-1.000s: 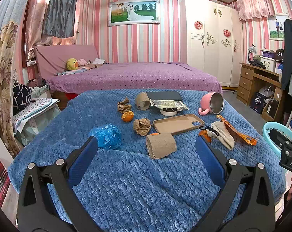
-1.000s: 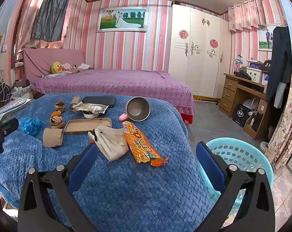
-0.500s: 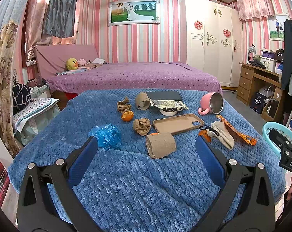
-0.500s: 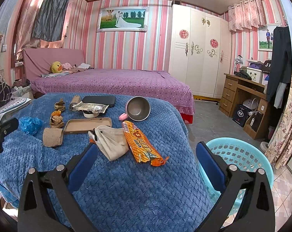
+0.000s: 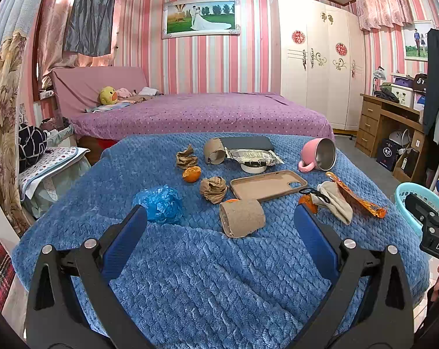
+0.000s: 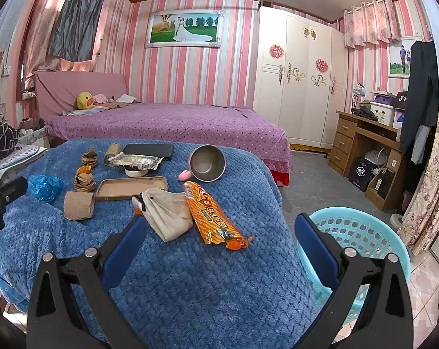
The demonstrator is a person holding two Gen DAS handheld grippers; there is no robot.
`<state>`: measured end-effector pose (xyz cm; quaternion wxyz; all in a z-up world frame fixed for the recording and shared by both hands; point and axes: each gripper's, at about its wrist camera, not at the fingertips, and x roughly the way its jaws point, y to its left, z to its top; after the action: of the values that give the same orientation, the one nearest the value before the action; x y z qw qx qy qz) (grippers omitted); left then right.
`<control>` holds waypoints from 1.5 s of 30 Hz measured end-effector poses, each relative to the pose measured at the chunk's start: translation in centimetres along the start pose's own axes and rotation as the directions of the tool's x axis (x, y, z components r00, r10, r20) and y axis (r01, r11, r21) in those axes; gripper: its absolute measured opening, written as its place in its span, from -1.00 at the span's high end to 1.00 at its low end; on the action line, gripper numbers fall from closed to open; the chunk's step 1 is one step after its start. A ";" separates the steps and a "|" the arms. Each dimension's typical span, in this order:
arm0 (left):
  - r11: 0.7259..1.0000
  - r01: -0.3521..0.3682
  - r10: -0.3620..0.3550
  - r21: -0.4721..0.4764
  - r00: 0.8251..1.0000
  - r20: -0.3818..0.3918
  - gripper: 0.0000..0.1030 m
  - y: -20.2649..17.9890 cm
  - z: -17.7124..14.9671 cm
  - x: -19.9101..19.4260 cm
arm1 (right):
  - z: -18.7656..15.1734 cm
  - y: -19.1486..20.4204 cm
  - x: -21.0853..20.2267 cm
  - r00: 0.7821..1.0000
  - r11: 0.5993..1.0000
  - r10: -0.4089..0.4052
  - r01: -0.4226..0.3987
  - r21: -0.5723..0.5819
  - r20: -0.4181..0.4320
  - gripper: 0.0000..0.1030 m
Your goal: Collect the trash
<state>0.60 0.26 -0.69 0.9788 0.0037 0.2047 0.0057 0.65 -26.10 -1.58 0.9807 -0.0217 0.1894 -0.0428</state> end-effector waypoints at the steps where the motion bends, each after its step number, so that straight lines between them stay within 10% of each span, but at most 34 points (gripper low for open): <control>1: 1.000 -0.001 0.001 0.001 1.000 0.000 -0.90 0.0 0.0 0.0 | -0.1 0.0 0.0 1.000 1.000 -0.001 0.001 -0.001 0.000 -0.92; 45: 0.999 -0.027 0.023 -0.036 0.996 -0.087 -0.90 4.9 4.1 5.6 | 5.7 -2.5 4.2 0.997 0.997 0.077 -0.078 -0.024 -0.028 -0.92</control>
<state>7.33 5.25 0.89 0.9687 -0.0120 0.2469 0.0219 6.47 -28.85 2.27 0.9787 -0.0260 0.2038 -0.0028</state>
